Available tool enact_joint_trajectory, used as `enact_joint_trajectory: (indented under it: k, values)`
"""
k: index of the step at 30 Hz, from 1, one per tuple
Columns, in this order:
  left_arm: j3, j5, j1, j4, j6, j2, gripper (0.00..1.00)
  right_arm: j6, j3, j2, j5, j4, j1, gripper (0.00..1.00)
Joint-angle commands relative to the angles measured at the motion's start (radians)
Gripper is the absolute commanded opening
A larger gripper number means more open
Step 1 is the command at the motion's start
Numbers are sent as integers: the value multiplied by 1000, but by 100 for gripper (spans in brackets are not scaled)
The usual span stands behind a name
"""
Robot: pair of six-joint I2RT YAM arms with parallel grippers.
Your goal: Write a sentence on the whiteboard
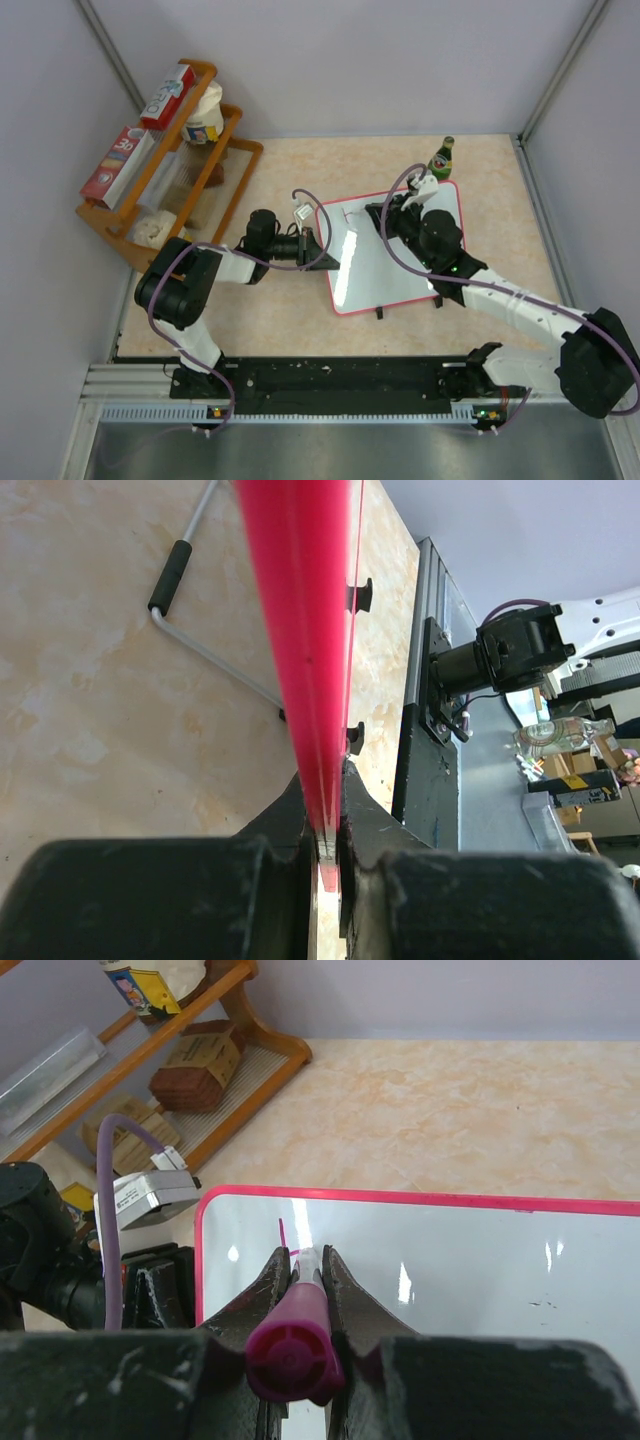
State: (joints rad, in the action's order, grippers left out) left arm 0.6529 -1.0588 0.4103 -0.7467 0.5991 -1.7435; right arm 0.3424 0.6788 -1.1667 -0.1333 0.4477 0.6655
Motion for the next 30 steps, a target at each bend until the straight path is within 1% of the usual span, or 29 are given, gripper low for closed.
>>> enact_joint_trajectory:
  k: [1,6,17,20,30]
  values:
    - [-6,-56,42,69,-104,-21,0,16,18,47,-14,-17,-3,0]
    - [-7,-55,44,70,-104,-21,0,38,28,81,-26,2,-4,0]
    - [-6,-55,47,70,-105,-19,0,32,91,-5,-22,17,-14,0]
    - [-4,-58,45,72,-105,-21,0,35,81,-13,-25,42,-17,0]
    - [-4,-56,48,76,-108,-21,0,40,45,-27,-29,42,-32,0]
